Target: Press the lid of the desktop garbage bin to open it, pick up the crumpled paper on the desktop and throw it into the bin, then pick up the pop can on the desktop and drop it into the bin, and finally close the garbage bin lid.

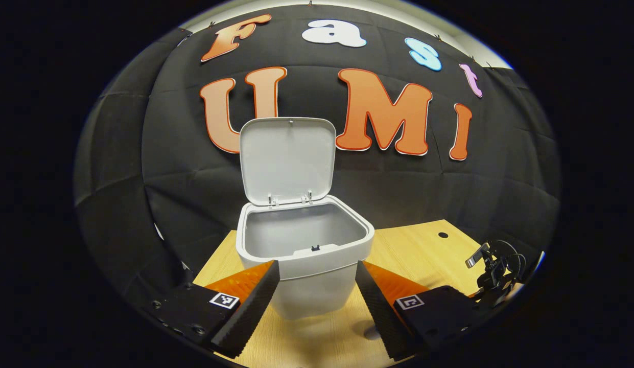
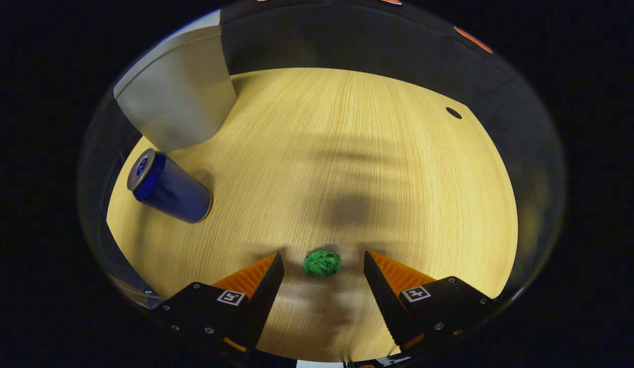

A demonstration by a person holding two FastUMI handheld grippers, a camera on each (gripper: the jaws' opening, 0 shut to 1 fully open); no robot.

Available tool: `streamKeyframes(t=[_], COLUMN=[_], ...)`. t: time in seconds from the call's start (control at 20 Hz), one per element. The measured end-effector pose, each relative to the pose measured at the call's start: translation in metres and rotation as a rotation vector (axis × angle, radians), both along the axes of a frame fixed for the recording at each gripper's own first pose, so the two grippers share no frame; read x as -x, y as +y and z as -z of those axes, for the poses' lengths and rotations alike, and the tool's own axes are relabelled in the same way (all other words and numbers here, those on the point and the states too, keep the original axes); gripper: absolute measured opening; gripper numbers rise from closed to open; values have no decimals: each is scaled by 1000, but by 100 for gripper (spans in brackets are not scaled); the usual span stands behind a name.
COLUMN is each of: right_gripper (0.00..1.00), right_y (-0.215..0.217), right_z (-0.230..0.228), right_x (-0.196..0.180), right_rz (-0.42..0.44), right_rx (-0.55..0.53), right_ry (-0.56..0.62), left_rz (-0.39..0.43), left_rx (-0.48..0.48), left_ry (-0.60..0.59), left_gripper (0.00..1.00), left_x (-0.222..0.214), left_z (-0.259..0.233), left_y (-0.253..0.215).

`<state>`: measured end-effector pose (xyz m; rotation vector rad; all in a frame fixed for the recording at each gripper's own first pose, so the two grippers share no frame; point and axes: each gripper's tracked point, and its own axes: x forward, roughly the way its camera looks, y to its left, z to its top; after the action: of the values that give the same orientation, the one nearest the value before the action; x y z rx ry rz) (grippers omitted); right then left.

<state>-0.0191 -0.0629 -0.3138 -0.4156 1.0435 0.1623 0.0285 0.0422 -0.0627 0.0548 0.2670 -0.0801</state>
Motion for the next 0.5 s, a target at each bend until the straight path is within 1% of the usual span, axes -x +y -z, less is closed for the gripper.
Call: streamKeyframes(t=[0.05, 0.1, 0.15, 0.2, 0.25, 0.35, 0.4, 0.45, 0.5], right_gripper=[93, 76, 81, 74, 59, 41, 29, 25, 16], right_y=[2, 3, 5, 4, 5, 7, 8, 9, 11], right_z=[-1, -3, -5, -8, -11, -18, -23, -31, -38], right_x=[0, -1, -2, -7, -10, -16, -22, -28, -36], right_rz=[-3, -5, -6, -8, -11, -16, -25, -29, -28], right_rx=[-5, -11, -12, -5, 0, 5, 9, 9, 6], right_ry=[10, 22, 29, 19, 23, 44, 43, 39, 32], left_rz=[0, 0, 1, 1, 1, 2, 1, 0, -1], left_rx=[-1, -2, -3, -3, -3, -3, -1, 1, 4], left_ry=[0, 1, 1, 3, 3, 5, 6, 7, 8], left_gripper=[95, 95, 95, 95, 95, 95, 95, 95, 95], left_x=[-1, -1, -2, -2, -3, -2, -2, -2, -1], left_z=[0, 1, 0, 0, 1, 1, 2, 2, 3], left_y=[1, 0, 0, 0, 0, 0, 0, 0, 0])
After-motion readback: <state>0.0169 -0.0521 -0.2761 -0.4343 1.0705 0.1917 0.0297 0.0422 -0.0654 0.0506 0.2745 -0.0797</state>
